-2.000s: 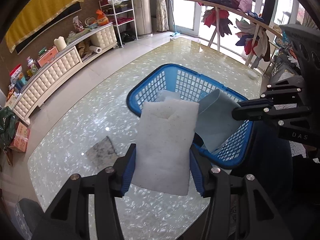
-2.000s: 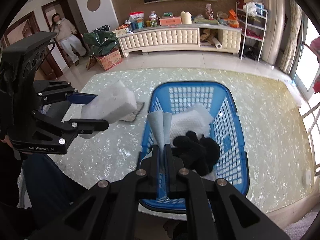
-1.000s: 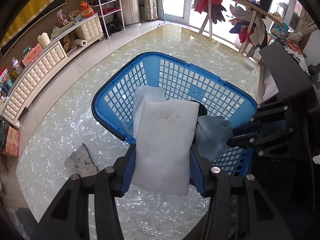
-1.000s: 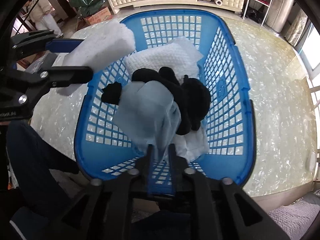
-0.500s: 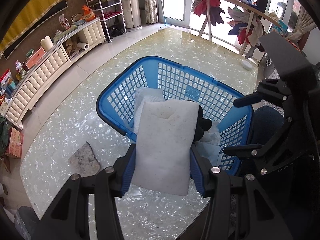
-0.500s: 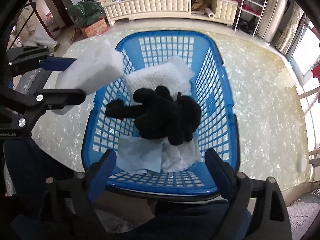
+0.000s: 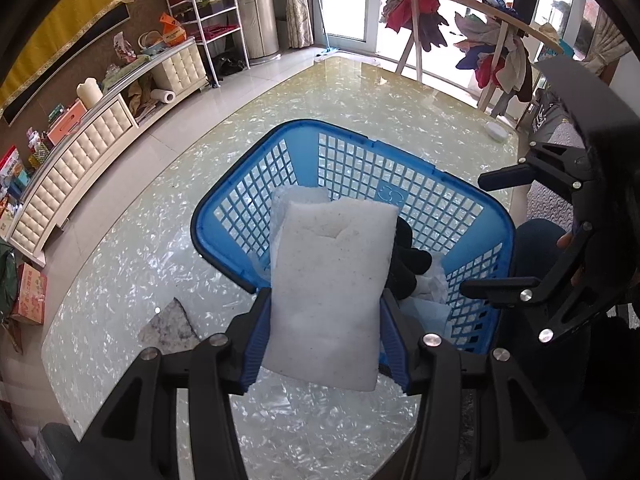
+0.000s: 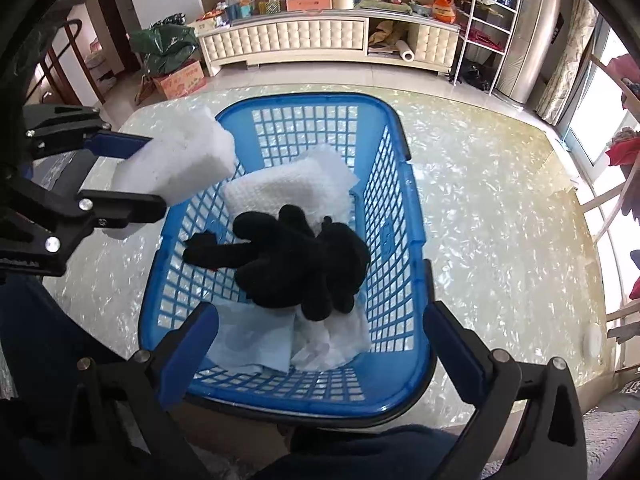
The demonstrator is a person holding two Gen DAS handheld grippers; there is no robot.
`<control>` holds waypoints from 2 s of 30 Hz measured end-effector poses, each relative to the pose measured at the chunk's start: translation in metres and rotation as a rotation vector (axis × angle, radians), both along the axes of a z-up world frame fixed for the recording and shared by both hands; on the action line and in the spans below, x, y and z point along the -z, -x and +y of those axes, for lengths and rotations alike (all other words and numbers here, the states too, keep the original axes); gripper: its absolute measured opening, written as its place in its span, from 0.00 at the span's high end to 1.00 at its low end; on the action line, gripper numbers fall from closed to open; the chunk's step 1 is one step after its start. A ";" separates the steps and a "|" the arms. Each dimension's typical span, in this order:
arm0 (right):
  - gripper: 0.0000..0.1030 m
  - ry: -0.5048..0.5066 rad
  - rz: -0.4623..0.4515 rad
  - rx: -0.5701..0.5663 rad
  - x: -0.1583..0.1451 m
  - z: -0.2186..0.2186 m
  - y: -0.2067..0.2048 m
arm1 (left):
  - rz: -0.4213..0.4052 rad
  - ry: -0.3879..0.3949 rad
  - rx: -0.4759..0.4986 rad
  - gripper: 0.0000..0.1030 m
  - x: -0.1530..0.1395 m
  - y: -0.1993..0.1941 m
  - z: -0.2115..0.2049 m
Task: Organize soft objects
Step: 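Lower the foam pad into the basket and open the left tool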
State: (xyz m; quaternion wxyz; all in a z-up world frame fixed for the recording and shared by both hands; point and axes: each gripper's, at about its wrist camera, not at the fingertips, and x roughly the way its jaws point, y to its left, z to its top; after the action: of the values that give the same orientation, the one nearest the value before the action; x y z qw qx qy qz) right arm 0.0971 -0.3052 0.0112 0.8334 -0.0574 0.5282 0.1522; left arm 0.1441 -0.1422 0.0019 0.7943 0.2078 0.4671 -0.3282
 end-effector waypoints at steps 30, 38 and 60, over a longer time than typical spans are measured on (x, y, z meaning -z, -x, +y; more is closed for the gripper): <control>0.01 -0.037 -0.015 0.126 0.033 -0.029 -0.030 | 0.037 -0.126 0.128 0.50 0.072 -0.085 -0.054; 0.01 -0.056 -0.002 0.131 0.034 -0.029 -0.030 | 0.040 -0.164 0.144 0.48 0.077 -0.094 -0.062; 0.01 -0.096 -0.029 0.133 0.030 -0.039 -0.031 | 0.061 -0.172 0.120 0.20 0.065 -0.095 -0.061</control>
State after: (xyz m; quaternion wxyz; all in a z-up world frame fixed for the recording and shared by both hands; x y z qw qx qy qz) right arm 0.1283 -0.3446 -0.0185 0.8510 0.0157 0.5108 0.1207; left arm 0.2393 -0.2036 -0.0629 0.7380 0.2926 0.5041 -0.3399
